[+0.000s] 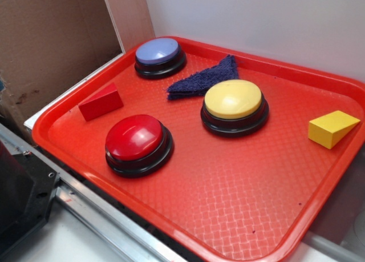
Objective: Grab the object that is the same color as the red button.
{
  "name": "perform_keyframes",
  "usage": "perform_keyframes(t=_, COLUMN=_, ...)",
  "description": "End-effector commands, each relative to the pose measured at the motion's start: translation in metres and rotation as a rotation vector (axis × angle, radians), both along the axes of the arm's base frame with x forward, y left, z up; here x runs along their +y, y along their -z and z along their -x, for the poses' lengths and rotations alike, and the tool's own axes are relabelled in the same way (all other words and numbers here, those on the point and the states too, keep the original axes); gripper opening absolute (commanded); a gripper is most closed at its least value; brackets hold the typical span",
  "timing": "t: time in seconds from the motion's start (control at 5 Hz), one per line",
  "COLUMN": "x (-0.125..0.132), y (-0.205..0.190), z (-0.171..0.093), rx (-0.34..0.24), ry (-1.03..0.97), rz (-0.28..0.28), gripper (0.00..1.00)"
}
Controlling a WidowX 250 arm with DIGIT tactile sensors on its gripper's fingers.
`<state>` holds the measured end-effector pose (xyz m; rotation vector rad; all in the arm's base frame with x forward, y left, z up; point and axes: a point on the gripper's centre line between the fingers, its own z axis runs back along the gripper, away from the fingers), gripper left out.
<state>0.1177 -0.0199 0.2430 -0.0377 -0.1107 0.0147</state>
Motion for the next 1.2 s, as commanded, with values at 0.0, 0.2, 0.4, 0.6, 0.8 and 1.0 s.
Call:
perform_keyframes(t=0.0, x=0.0, y=0.0, z=0.0, rx=0.0, ry=0.0, rz=0.0, gripper=1.0)
perform_keyframes(t=0.2, x=0.01, y=0.006, z=-0.026, rx=0.0, ry=-0.023, rz=-0.043, gripper=1.0)
perform_keyframes(t=0.4, x=0.028, y=0.04, z=-0.046, rx=0.043, ry=0.011, rz=-0.061, gripper=1.0)
perform_keyframes(t=0.6, x=0.043, y=0.069, z=-0.058, rx=0.099, ry=0.006, rz=-0.09, gripper=1.0)
perform_keyframes(t=0.8, x=0.054, y=0.101, z=-0.061, rx=0.17, ry=0.037, rz=-0.099, gripper=1.0)
perform_keyframes(t=1.0, x=0.078, y=0.14, z=-0.062, rx=0.243, ry=0.091, rz=-0.102, gripper=1.0)
